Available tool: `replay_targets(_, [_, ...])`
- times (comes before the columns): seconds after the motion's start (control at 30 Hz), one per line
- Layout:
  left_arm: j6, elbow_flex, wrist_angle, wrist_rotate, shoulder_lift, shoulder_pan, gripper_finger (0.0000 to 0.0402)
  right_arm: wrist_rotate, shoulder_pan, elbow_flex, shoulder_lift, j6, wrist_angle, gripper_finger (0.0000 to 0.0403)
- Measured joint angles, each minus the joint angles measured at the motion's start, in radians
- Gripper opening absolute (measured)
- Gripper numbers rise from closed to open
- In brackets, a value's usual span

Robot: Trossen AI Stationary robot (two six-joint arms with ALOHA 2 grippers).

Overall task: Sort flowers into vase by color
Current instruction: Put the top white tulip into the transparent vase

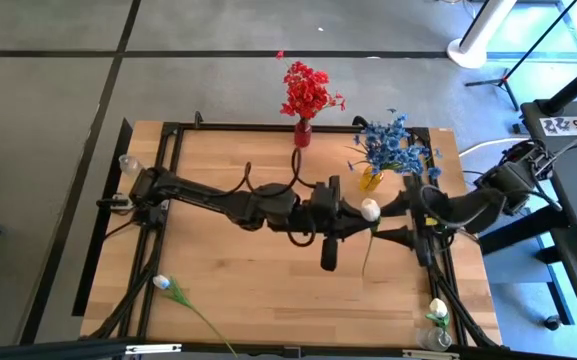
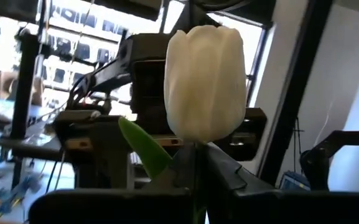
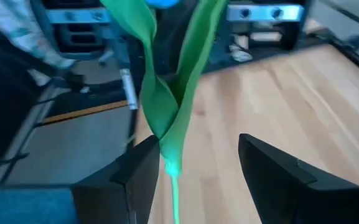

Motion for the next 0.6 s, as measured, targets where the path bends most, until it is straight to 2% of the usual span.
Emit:
replay_targets(0.1, [0.019,0.002,0.011,0.0,-0.002,-0.011,0.001,-0.087,-0.033,0.0,0.004,-0.054,0.083,0.0213])
replay_targets(0.2, [0.019,0.002,0.007,-0.027,-0.002,-0.016,0.0015,-0.161,-0.06,0.0,0.017,-0.087,0.134,0.0186])
replay_targets(0.3, [0.019,0.002,0.004,-0.041,-0.002,-0.017,0.0023,-0.191,-0.071,0.0,0.035,-0.107,0.144,0.0136])
replay_targets(0.47, [0.018,0.002,0.005,-0.045,-0.005,-0.017,0.0038,-0.192,-0.071,0.0,0.049,-0.118,0.143,0.0021])
replay_targets(0.6, [-0.032,0.001,-0.076,-0.036,-0.044,-0.017,0.006,-0.171,-0.071,0.0,0.038,-0.128,0.144,0.0023])
